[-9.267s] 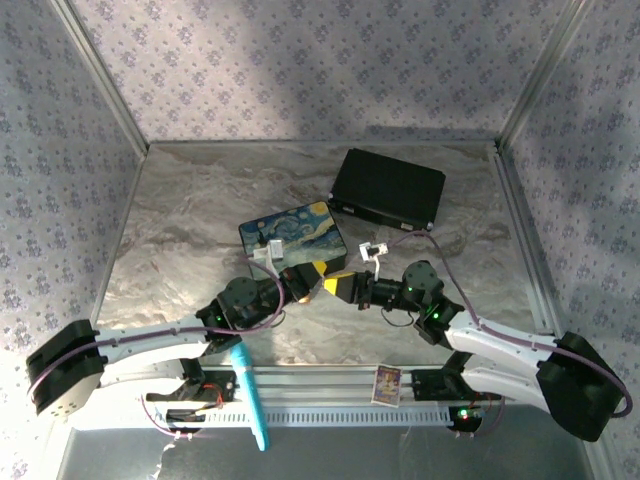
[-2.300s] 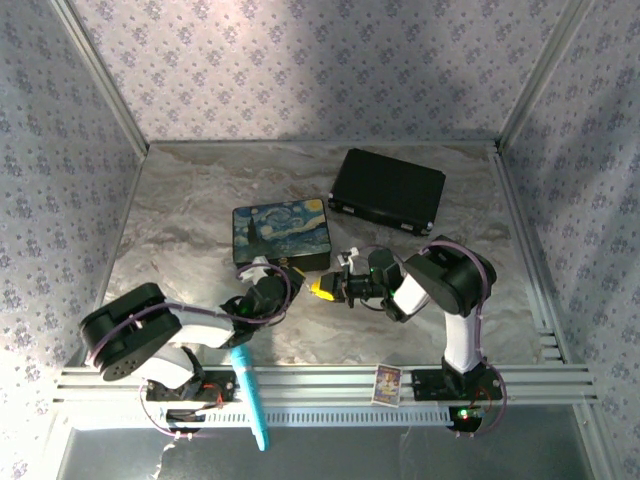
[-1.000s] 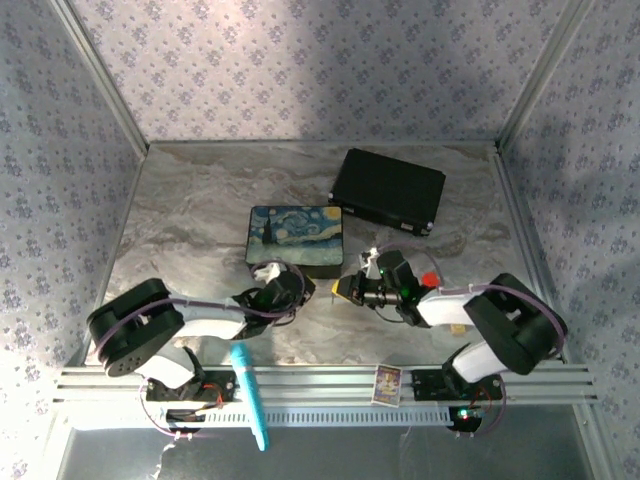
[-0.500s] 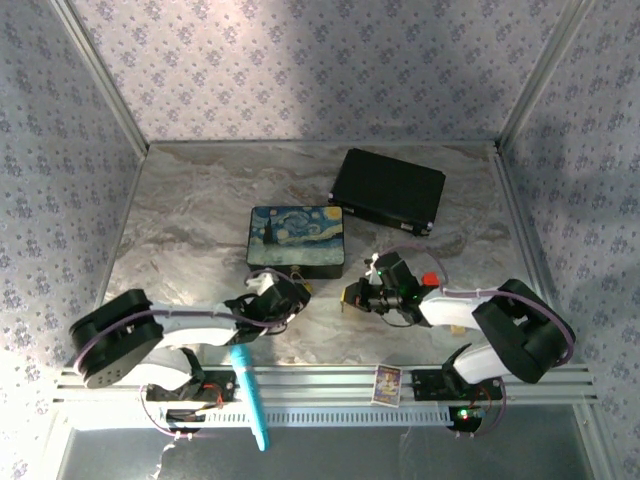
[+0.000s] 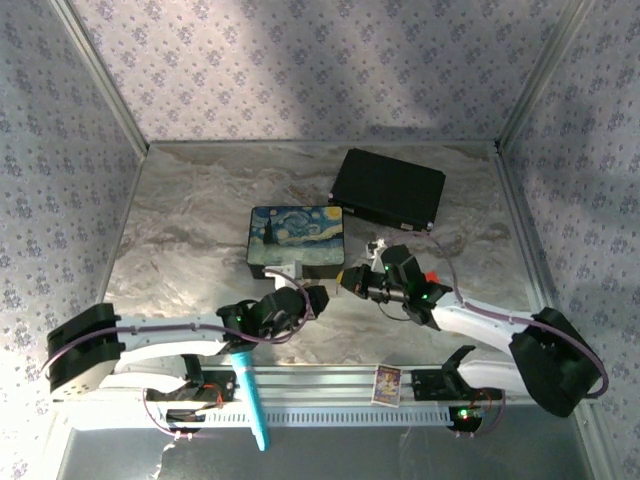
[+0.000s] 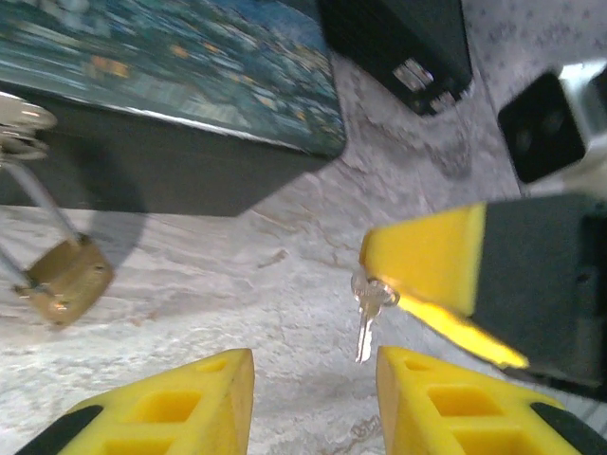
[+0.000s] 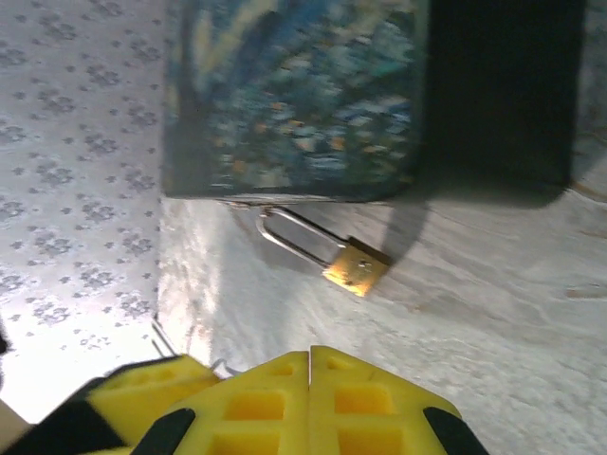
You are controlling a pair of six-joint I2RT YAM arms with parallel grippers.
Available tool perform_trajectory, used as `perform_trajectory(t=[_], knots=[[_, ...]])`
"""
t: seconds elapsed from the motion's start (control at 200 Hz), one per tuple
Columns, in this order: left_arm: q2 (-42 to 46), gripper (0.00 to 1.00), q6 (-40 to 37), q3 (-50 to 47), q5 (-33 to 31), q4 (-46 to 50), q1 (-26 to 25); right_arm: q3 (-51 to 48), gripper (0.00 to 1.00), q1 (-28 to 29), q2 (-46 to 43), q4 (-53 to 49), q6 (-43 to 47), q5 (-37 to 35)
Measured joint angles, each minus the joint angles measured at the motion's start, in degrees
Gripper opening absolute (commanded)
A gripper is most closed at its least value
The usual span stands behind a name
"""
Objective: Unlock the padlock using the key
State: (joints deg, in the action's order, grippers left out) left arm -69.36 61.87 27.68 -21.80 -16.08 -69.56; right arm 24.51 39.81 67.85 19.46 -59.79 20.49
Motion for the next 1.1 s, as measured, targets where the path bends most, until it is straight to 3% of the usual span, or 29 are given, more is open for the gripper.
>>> perform_trajectory(t=[0.13,0.34,0.56,0.93,1.099], knots=[[-3.26,0.38,-0.68,0.37,2.08,-4.59,0.02,0.2,0.0,0.37,-2.05,-0.76,-0.98,-0.46],[-3.67,0.41,5.07,-7.02,1.81,-20.02,0.0,-0.57,0.0,0.66,-4.68,-1.29,-3.41,-2.14],[-3.19,0.56,14.16,-10.1,0.04,-29.79,0.0,-3.87,0.0,1.18,-7.56,1.55,-8.52,-4.48],[-13.49,0.5,23.43,-9.38,2.34,-47.54,0.0,-4.33,0.0,2.6,-11.23,5.64,-13.31,-8.39],[-14.86,0.36,25.31,-8.22,2.54,-50.62,-0.02,-4.33,0.0,3.1,-11.58,5.66,-13.42,-9.42]])
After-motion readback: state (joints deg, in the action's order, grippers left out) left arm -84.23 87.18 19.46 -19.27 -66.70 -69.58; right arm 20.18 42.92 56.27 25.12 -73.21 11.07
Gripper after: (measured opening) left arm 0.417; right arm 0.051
